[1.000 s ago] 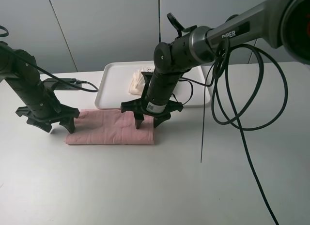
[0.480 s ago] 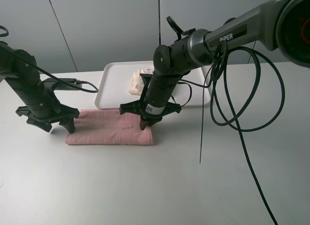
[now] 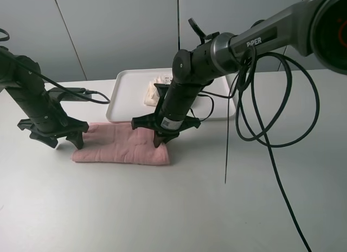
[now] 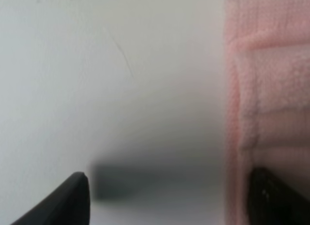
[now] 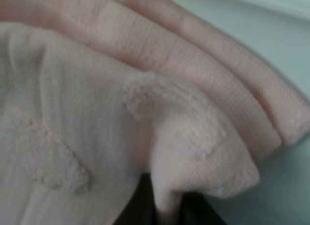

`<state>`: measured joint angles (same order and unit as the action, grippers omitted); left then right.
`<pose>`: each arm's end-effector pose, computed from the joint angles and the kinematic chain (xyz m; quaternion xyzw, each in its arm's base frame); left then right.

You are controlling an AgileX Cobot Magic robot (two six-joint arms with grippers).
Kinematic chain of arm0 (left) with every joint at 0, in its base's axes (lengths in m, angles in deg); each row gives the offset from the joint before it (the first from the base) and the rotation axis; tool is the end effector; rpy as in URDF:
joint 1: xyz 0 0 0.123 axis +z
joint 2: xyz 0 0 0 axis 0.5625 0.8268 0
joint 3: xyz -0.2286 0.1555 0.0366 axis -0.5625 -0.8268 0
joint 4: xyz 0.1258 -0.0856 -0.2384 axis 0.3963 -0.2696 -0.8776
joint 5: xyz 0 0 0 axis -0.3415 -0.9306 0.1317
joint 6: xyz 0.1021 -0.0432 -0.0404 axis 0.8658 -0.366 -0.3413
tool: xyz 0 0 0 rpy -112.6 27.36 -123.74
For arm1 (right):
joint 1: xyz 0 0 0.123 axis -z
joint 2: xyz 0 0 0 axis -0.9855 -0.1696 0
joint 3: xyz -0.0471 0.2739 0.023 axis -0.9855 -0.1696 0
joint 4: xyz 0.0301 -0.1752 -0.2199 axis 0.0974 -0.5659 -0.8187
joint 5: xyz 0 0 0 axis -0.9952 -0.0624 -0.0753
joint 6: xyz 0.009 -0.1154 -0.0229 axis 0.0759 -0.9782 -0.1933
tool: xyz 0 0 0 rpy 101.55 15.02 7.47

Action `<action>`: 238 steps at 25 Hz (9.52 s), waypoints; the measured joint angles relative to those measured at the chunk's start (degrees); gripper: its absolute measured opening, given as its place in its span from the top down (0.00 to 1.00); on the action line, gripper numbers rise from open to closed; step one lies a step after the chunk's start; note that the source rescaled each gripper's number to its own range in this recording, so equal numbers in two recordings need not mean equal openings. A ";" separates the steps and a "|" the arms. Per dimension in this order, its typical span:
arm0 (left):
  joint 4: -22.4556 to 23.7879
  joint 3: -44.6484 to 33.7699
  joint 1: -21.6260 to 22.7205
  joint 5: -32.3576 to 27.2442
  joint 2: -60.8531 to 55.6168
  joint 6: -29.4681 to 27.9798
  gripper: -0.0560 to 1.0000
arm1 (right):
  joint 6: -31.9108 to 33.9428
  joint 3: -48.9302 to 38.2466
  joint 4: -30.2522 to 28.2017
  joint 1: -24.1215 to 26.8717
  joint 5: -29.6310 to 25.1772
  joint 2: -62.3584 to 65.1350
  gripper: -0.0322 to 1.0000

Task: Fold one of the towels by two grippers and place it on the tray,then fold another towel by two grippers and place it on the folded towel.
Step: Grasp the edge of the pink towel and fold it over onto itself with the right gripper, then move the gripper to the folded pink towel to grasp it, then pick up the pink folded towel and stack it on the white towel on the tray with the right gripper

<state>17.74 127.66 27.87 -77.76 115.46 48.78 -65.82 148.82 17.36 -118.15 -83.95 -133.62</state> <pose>0.3597 -0.0380 0.0385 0.0338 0.9983 0.0056 0.0464 0.3457 0.3098 0.0320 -0.1342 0.9752 0.1740 0.0266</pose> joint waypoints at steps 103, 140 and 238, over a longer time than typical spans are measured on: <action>-1.26 0.40 0.00 -1.44 0.17 1.04 0.14 | -50.21 3.14 74.90 -3.72 1.12 -8.85 0.94; -0.55 12.96 0.00 -19.80 -3.38 6.28 0.14 | -49.30 3.18 74.90 -3.72 2.12 -8.85 0.43; -10.60 17.67 0.00 -26.83 -3.42 14.58 0.14 | -28.88 21.94 16.16 -3.69 -3.68 -7.55 0.89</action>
<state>7.14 145.33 27.87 -104.60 112.04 63.36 -94.70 170.77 33.52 -121.83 -87.63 -141.17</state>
